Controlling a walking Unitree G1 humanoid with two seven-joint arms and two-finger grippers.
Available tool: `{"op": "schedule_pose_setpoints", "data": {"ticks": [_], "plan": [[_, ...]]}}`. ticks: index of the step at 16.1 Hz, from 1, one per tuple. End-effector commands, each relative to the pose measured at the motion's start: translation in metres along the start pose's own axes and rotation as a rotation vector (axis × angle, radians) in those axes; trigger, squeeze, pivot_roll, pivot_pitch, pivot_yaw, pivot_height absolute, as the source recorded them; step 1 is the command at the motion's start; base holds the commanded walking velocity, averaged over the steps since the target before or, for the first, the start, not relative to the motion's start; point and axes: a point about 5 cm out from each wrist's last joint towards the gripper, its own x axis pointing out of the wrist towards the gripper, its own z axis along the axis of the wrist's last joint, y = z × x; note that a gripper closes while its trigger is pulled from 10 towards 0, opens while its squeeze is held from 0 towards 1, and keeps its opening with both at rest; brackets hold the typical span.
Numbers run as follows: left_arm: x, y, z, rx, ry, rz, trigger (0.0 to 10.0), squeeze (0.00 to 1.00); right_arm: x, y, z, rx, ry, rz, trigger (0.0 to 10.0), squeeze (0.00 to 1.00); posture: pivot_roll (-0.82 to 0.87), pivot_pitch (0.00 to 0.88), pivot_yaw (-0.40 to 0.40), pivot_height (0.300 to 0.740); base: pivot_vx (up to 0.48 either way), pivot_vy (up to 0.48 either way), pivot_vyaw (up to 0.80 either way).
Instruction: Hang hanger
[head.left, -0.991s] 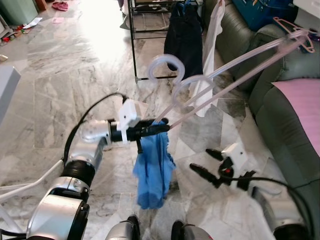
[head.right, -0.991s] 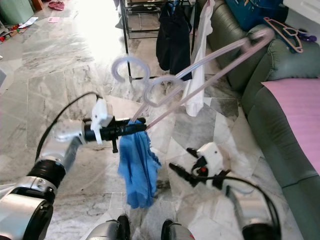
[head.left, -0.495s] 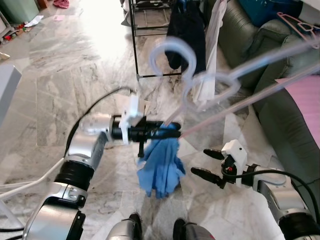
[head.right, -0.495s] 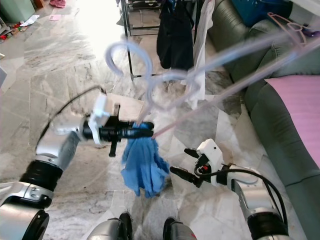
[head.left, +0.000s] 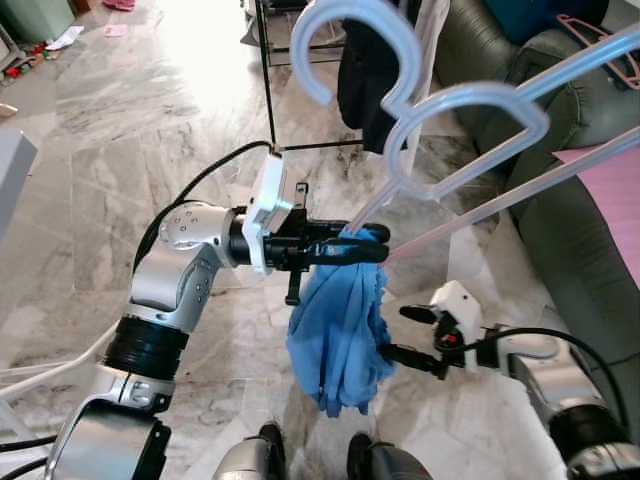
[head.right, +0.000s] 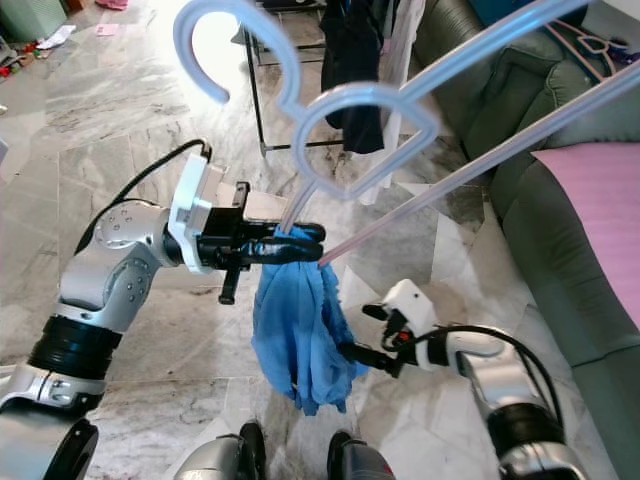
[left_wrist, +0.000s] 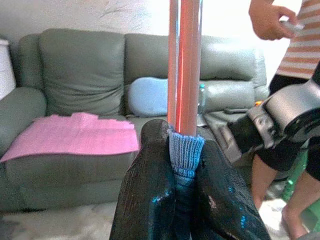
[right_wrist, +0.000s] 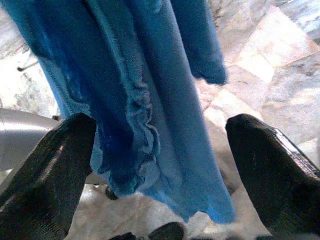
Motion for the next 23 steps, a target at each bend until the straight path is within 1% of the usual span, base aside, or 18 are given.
{"op": "schedule_pose_setpoints", "data": {"ticks": [1, 2, 3, 5, 7, 9, 16, 23], "plan": [[0.004, -0.002, 0.01, 0.032, -0.026, -0.028, 10.0, 0.0, 0.001, 0.002, -0.004, 0.002, 0.014, 0.012, 10.0, 0.0, -0.14, 0.244, 0.004, 0.74, 0.0, 0.0, 0.0], [0.008, -0.003, 0.016, 0.037, -0.041, -0.034, 10.0, 0.0, 0.007, 0.002, -0.004, 0.028, 0.0, -0.004, 1.5, 0.0, -0.14, 0.245, 0.004, 0.74, 0.0, 0.0, 0.0], [0.009, -0.003, 0.02, 0.04, -0.052, -0.038, 10.0, 0.0, 0.011, 0.002, -0.005, 0.045, -0.008, -0.017, 0.0, 0.0, -0.14, 0.245, 0.004, 0.74, 0.0, 0.0, 0.0], [0.014, -0.005, 0.032, 0.049, -0.086, -0.045, 10.0, 0.0, 0.021, 0.006, -0.011, 0.088, -0.02, -0.035, 0.0, 0.0, -0.13, 0.248, 0.006, 0.74, 0.0, 0.0, 0.0], [0.015, -0.006, 0.037, 0.048, -0.105, -0.048, 10.0, 0.0, 0.024, 0.006, -0.014, 0.111, -0.029, -0.059, 0.0, 0.0, -0.13, 0.25, 0.005, 0.74, 0.0, 0.0, 0.0], [0.017, -0.007, 0.04, 0.048, -0.11, -0.051, 10.0, 0.0, 0.025, 0.006, -0.016, 0.124, -0.029, -0.08, 0.0, 0.0, -0.13, 0.25, 0.006, 0.74, 0.0, 0.0, 0.0], [0.02, -0.007, 0.049, 0.048, -0.143, -0.053, 10.0, 0.0, 0.025, 0.003, -0.019, 0.121, -0.04, -0.133, 0.0, 0.0, -0.14, 0.246, 0.012, 0.74, 0.0, 0.0, 0.0], [0.018, -0.006, 0.051, 0.046, -0.139, -0.045, 10.0, 0.0, 0.022, -0.001, -0.02, 0.121, -0.053, -0.175, 0.0, 0.0, -0.14, 0.245, 0.015, 0.74, 0.0, 0.0, 0.0]]}}
